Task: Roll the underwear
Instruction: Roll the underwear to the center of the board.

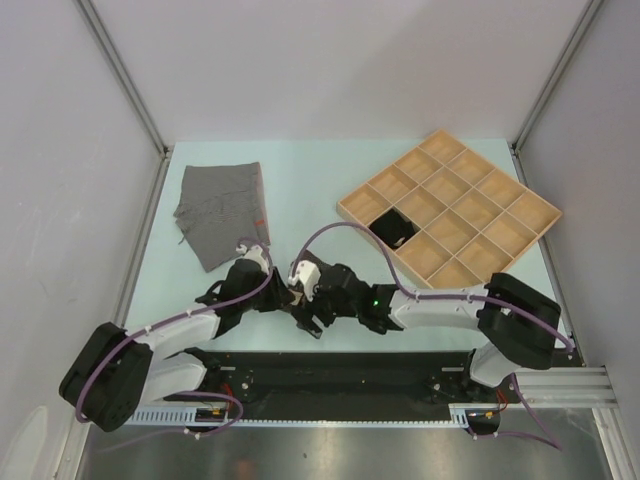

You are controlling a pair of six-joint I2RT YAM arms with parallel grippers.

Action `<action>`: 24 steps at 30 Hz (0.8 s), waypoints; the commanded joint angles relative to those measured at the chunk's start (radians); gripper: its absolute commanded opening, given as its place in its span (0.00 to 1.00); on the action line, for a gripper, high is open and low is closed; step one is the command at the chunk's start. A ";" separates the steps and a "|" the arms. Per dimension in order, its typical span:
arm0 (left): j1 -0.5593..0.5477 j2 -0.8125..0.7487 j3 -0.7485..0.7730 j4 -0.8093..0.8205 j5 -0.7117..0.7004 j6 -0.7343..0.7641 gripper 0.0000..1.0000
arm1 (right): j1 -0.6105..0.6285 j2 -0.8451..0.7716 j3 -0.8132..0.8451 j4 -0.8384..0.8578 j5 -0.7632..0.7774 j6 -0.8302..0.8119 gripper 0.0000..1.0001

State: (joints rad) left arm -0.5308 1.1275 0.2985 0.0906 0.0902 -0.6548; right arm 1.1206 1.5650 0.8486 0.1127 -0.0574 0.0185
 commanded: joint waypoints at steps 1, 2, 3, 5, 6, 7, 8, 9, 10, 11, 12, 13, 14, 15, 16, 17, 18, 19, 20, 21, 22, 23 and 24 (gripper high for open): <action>0.000 0.034 0.002 -0.063 -0.006 0.024 0.43 | 0.045 0.043 -0.022 0.199 0.086 -0.104 0.82; 0.002 0.040 0.004 -0.063 -0.003 0.026 0.43 | 0.053 0.061 -0.028 0.218 0.088 -0.115 0.82; 0.002 0.040 0.005 -0.063 0.000 0.026 0.43 | 0.068 0.069 -0.028 0.225 0.111 -0.124 0.82; 0.002 0.044 0.007 -0.063 0.002 0.023 0.43 | 0.077 0.090 -0.025 0.231 0.132 -0.144 0.81; 0.002 0.043 0.007 -0.063 0.003 0.024 0.43 | 0.080 0.111 -0.023 0.234 0.157 -0.149 0.81; 0.002 0.043 0.008 -0.063 0.005 0.026 0.43 | 0.081 0.121 -0.025 0.240 0.160 -0.156 0.81; 0.002 0.043 0.008 -0.063 0.005 0.026 0.43 | 0.082 0.130 -0.025 0.246 0.165 -0.160 0.81; 0.002 0.043 0.010 -0.065 0.005 0.026 0.43 | 0.082 0.150 -0.017 0.243 0.180 -0.163 0.80; 0.002 0.044 0.011 -0.068 0.005 0.029 0.43 | 0.085 0.159 -0.017 0.242 0.186 -0.166 0.79; 0.002 0.045 0.013 -0.069 0.006 0.027 0.43 | 0.088 0.170 -0.014 0.236 0.195 -0.169 0.78; 0.002 0.046 0.014 -0.071 0.005 0.029 0.43 | 0.091 0.188 -0.011 0.232 0.218 -0.170 0.77; 0.000 0.048 0.016 -0.072 0.003 0.032 0.43 | 0.097 0.200 -0.006 0.234 0.240 -0.170 0.74; 0.000 0.049 0.017 -0.074 0.002 0.035 0.44 | 0.108 0.213 -0.002 0.219 0.264 -0.169 0.71; 0.002 0.051 0.019 -0.075 0.000 0.035 0.44 | 0.114 0.222 0.000 0.216 0.295 -0.166 0.69; 0.000 0.052 0.022 -0.078 0.002 0.035 0.44 | 0.119 0.242 0.003 0.213 0.319 -0.160 0.63; 0.002 0.049 0.022 -0.078 0.005 0.032 0.44 | 0.130 0.250 0.003 0.209 0.341 -0.152 0.60; 0.002 0.046 0.022 -0.080 0.005 0.030 0.44 | 0.133 0.259 0.001 0.209 0.373 -0.140 0.58; 0.000 0.041 0.019 -0.080 0.006 0.026 0.45 | 0.136 0.276 0.004 0.211 0.396 -0.126 0.52; 0.002 0.029 0.019 -0.080 0.011 0.024 0.46 | 0.139 0.286 0.009 0.199 0.415 -0.112 0.49; 0.002 0.022 0.018 -0.080 0.016 0.023 0.46 | 0.139 0.294 0.013 0.190 0.447 -0.089 0.45; 0.002 0.011 0.014 -0.081 0.019 0.021 0.47 | 0.142 0.303 0.017 0.183 0.461 -0.083 0.35; 0.000 0.000 0.014 -0.083 0.022 0.021 0.48 | 0.143 0.316 0.015 0.180 0.468 -0.075 0.28; 0.002 -0.021 0.014 -0.083 0.020 0.020 0.50 | 0.145 0.319 0.017 0.177 0.467 -0.069 0.19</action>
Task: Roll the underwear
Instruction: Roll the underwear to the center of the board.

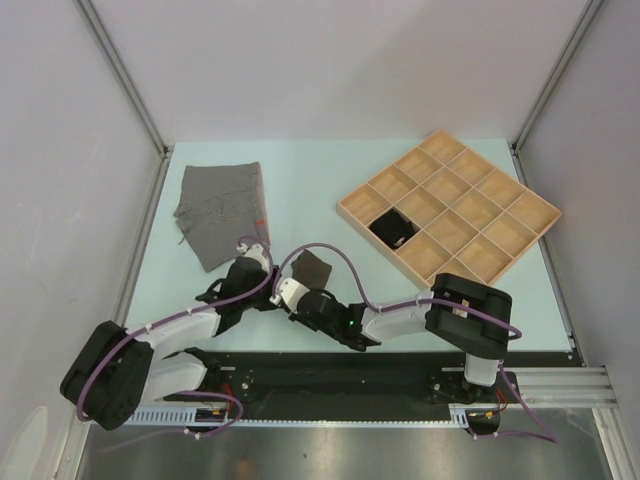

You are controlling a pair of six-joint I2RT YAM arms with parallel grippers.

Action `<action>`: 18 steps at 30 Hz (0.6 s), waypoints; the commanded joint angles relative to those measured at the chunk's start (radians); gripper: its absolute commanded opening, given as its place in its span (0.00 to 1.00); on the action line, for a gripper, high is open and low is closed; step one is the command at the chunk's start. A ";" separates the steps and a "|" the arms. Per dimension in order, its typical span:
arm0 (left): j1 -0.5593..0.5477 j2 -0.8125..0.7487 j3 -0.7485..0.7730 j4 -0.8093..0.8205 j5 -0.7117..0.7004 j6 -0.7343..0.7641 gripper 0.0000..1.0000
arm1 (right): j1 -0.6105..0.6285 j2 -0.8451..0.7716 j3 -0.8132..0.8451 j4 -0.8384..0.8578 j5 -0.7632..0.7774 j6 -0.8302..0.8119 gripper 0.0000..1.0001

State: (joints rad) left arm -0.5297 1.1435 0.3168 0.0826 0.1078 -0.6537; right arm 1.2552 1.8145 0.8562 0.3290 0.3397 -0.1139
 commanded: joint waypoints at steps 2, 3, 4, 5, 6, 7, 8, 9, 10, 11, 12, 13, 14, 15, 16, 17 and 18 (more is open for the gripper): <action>-0.001 -0.065 0.001 -0.110 -0.002 0.016 0.55 | 0.012 0.071 0.007 -0.051 0.055 0.071 0.00; 0.002 -0.091 0.004 -0.116 -0.006 0.012 0.59 | 0.013 0.068 0.012 -0.059 0.023 0.071 0.00; 0.002 -0.103 0.011 -0.133 -0.010 0.011 0.66 | 0.015 0.066 0.015 -0.070 0.007 0.077 0.00; 0.008 -0.116 0.016 -0.139 -0.013 0.011 0.70 | 0.015 0.062 0.018 -0.086 -0.011 0.080 0.00; 0.010 -0.129 0.022 -0.150 -0.011 0.008 0.73 | 0.015 0.052 0.021 -0.096 -0.045 0.083 0.00; 0.016 -0.154 0.036 -0.170 -0.013 0.008 0.77 | 0.015 0.049 0.026 -0.102 -0.063 0.088 0.00; 0.028 -0.168 0.044 -0.182 -0.013 0.008 0.79 | 0.013 0.046 0.033 -0.129 -0.103 0.095 0.00; 0.034 -0.182 0.050 -0.193 -0.013 0.011 0.79 | 0.013 0.043 0.050 -0.145 -0.120 0.103 0.00; 0.040 -0.209 0.062 -0.219 -0.016 0.011 0.81 | 0.013 0.039 0.058 -0.160 -0.136 0.109 0.00; 0.054 -0.221 0.070 -0.231 -0.019 0.012 0.82 | 0.010 0.032 0.064 -0.180 -0.155 0.109 0.00; 0.060 -0.237 0.073 -0.244 -0.023 0.012 0.84 | 0.010 0.022 0.070 -0.192 -0.194 0.131 0.00; 0.065 -0.266 0.083 -0.271 -0.033 0.017 0.86 | 0.006 0.016 0.082 -0.214 -0.211 0.140 0.00; 0.076 -0.280 0.087 -0.288 -0.037 0.020 0.87 | 0.003 0.011 0.089 -0.225 -0.247 0.148 0.00; 0.082 -0.295 0.091 -0.302 -0.043 0.023 0.87 | 0.000 0.006 0.095 -0.238 -0.264 0.164 0.00; 0.086 -0.309 0.096 -0.329 -0.048 0.026 0.88 | -0.003 -0.001 0.104 -0.249 -0.283 0.174 0.00; 0.095 -0.341 0.097 -0.343 -0.060 0.028 0.89 | -0.011 -0.007 0.107 -0.264 -0.301 0.181 0.00; 0.102 -0.356 0.100 -0.359 -0.069 0.031 0.89 | -0.017 -0.012 0.109 -0.271 -0.329 0.195 0.00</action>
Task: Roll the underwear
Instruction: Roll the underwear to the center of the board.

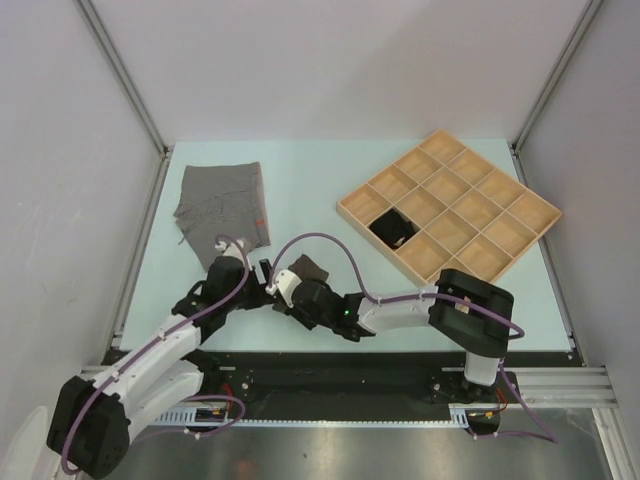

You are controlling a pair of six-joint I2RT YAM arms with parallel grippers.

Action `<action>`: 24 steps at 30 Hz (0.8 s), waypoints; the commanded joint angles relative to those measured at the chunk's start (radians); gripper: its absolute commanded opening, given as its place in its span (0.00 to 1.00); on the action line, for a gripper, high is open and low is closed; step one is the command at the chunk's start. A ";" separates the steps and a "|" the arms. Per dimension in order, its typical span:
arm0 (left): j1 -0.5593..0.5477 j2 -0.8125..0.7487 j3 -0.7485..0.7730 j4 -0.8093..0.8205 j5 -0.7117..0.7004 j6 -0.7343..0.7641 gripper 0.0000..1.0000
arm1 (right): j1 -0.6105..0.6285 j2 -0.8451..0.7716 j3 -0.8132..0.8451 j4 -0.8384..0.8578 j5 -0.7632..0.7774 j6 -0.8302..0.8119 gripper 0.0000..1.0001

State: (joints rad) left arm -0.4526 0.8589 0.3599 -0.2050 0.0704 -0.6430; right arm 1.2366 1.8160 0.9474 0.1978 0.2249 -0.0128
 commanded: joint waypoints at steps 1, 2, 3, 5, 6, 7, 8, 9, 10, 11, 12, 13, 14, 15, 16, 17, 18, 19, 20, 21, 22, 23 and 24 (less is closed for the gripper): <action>0.029 -0.089 0.059 -0.097 -0.038 0.017 0.90 | -0.005 -0.021 0.019 -0.146 -0.248 0.102 0.00; 0.034 -0.107 0.059 -0.105 -0.041 0.016 0.91 | -0.011 -0.021 0.022 -0.153 -0.260 0.108 0.00; 0.037 -0.141 0.057 -0.115 -0.046 0.010 0.91 | -0.023 -0.023 0.021 -0.156 -0.286 0.114 0.00; 0.037 -0.176 0.050 -0.117 -0.050 0.011 0.92 | -0.040 -0.027 0.024 -0.159 -0.337 0.137 0.00; 0.037 -0.204 0.045 -0.119 -0.053 0.008 0.92 | -0.057 -0.027 0.022 -0.159 -0.352 0.143 0.00; 0.037 -0.216 0.036 -0.116 -0.055 0.005 0.92 | -0.068 -0.026 0.024 -0.161 -0.369 0.155 0.00; 0.037 -0.222 0.031 -0.114 -0.055 0.005 0.92 | -0.078 -0.021 0.022 -0.161 -0.398 0.162 0.00; 0.037 -0.236 0.027 -0.109 -0.050 0.003 0.92 | -0.097 -0.020 0.024 -0.161 -0.415 0.166 0.00; 0.038 -0.238 0.018 -0.108 -0.049 0.003 0.92 | -0.109 -0.015 0.024 -0.159 -0.433 0.175 0.00; 0.037 -0.239 0.013 -0.108 -0.050 0.002 0.92 | -0.120 -0.009 0.025 -0.158 -0.461 0.180 0.00; 0.037 -0.238 0.011 -0.106 -0.049 0.005 0.92 | -0.126 0.000 0.027 -0.156 -0.476 0.185 0.00; 0.037 -0.236 0.007 -0.105 -0.049 0.005 0.92 | -0.143 0.006 0.030 -0.156 -0.490 0.186 0.00; 0.037 -0.235 0.004 -0.103 -0.046 0.003 0.92 | -0.147 0.012 0.034 -0.156 -0.508 0.191 0.00; 0.037 -0.235 0.002 -0.100 -0.047 0.003 0.91 | -0.154 0.028 0.040 -0.156 -0.521 0.191 0.00; 0.035 -0.242 -0.002 -0.097 -0.037 0.003 0.91 | -0.166 0.035 0.044 -0.156 -0.535 0.194 0.00; 0.035 -0.245 -0.007 -0.093 -0.032 0.003 0.91 | -0.173 0.040 0.047 -0.156 -0.556 0.200 0.00; 0.035 -0.254 -0.010 -0.085 -0.029 0.005 0.91 | -0.181 0.054 0.050 -0.156 -0.570 0.203 0.00; 0.035 -0.273 -0.022 -0.077 -0.020 0.005 0.91 | -0.195 0.060 0.056 -0.155 -0.584 0.209 0.00; 0.035 -0.285 -0.030 -0.070 -0.015 0.006 0.91 | -0.203 0.065 0.060 -0.156 -0.601 0.218 0.00; 0.035 -0.294 -0.039 -0.048 -0.009 0.008 0.91 | -0.209 0.071 0.063 -0.156 -0.611 0.223 0.00; 0.034 -0.300 -0.058 -0.036 0.011 0.008 0.91 | -0.225 0.074 0.068 -0.159 -0.619 0.229 0.00; 0.034 -0.307 -0.067 -0.008 0.026 0.009 0.91 | -0.232 0.075 0.070 -0.158 -0.631 0.231 0.00; 0.034 -0.304 -0.082 0.002 0.038 0.009 0.90 | -0.241 0.078 0.071 -0.158 -0.642 0.240 0.00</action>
State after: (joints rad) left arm -0.4221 0.5735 0.3195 -0.2893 0.0494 -0.6449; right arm 1.0225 1.8431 1.0065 0.1131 -0.3542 0.1909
